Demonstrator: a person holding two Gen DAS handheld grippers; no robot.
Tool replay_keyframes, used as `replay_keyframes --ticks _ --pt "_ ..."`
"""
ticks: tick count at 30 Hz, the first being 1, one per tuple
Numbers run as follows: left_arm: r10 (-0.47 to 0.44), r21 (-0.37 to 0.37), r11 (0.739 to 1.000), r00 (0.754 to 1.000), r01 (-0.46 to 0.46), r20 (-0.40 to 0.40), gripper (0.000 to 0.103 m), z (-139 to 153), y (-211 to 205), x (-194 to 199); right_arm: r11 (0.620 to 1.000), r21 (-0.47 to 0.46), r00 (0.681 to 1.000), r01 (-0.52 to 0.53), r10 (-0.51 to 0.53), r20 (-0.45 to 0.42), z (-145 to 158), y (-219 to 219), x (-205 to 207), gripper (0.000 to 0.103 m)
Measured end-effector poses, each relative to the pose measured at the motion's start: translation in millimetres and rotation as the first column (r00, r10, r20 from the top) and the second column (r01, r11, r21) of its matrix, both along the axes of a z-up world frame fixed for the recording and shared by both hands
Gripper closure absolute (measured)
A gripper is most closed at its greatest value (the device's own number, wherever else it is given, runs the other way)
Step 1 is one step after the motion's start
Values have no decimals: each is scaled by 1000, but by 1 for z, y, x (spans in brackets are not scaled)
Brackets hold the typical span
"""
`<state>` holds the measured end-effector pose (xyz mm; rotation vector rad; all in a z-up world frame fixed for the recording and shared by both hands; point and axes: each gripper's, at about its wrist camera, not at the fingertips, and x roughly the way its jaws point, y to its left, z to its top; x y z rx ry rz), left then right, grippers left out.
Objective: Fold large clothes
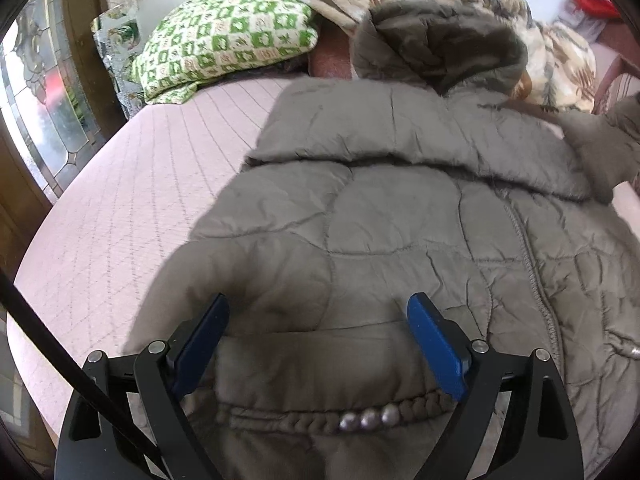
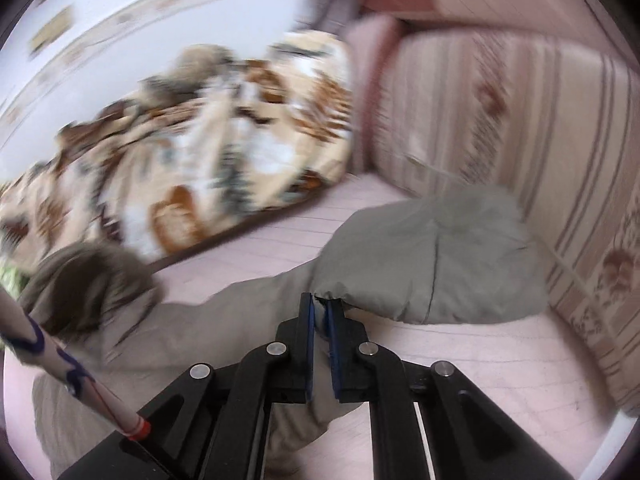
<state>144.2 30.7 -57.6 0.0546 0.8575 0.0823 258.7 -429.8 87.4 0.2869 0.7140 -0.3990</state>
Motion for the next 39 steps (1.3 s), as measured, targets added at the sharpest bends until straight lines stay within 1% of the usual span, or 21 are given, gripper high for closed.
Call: replay_keyframes --ticks 1,4,5,8,12,16,21,23,24,25,27,28,29,32,35,37,39 --pt "3 -7 1000 1000 -3 7 13 3 3 -2 999 -22 999 -43 43 4 9 21 -1 96" --pt "17 -28 999 999 -16 29 13 13 11 -7 986 -52 988 -156 157 11 23 73 0 96" --pt "25 -31 999 999 -24 40 13 16 15 -9 981 -61 983 -185 186 9 24 88 0 96" --pt "41 -39 998 998 -39 47 13 21 24 -10 946 -90 950 -311 310 -20 19 148 3 96" --pt "64 -75 995 997 -61 40 13 25 40 -12 884 -110 890 -455 447 -90 -9 217 2 97" --pt "87 -89 993 995 -83 46 13 28 54 -14 834 -86 833 -545 526 -172 -53 267 6 97" --pt "121 -113 987 992 -117 38 13 29 67 -13 786 -42 765 -616 585 -271 -102 312 7 97" --pt "129 -127 984 991 -124 29 13 29 70 -12 777 -30 748 -629 593 -298 -113 321 6 97" --pt "130 -132 983 991 -125 25 13 29 71 -12 777 -28 745 -629 593 -305 -118 324 5 97" --pt "131 -139 982 991 -127 21 13 29 72 -11 781 -34 748 -624 585 -313 -121 325 2 94" --pt "132 -145 981 991 -128 19 13 29 72 -12 790 -38 757 -612 572 -316 -122 320 -1 77" --pt "132 -146 981 991 -128 19 13 29 72 -12 794 -43 764 -607 568 -307 -119 317 -4 61" --pt "132 -145 981 991 -128 20 13 29 72 -12 795 -49 768 -605 566 -299 -115 313 -9 54" --pt "133 -143 981 991 -128 21 13 29 72 -12 794 -61 777 -604 571 -266 -97 303 -19 54" --pt "148 -138 980 989 -143 27 13 31 75 -12 805 -72 799 -588 565 -207 -75 299 -20 54" --pt "159 -136 979 987 -154 27 13 32 78 -10 820 -71 817 -568 551 -167 -63 298 -12 54" --pt "174 -141 975 985 -170 18 13 31 83 -7 832 -68 829 -550 535 -161 -60 305 1 54"
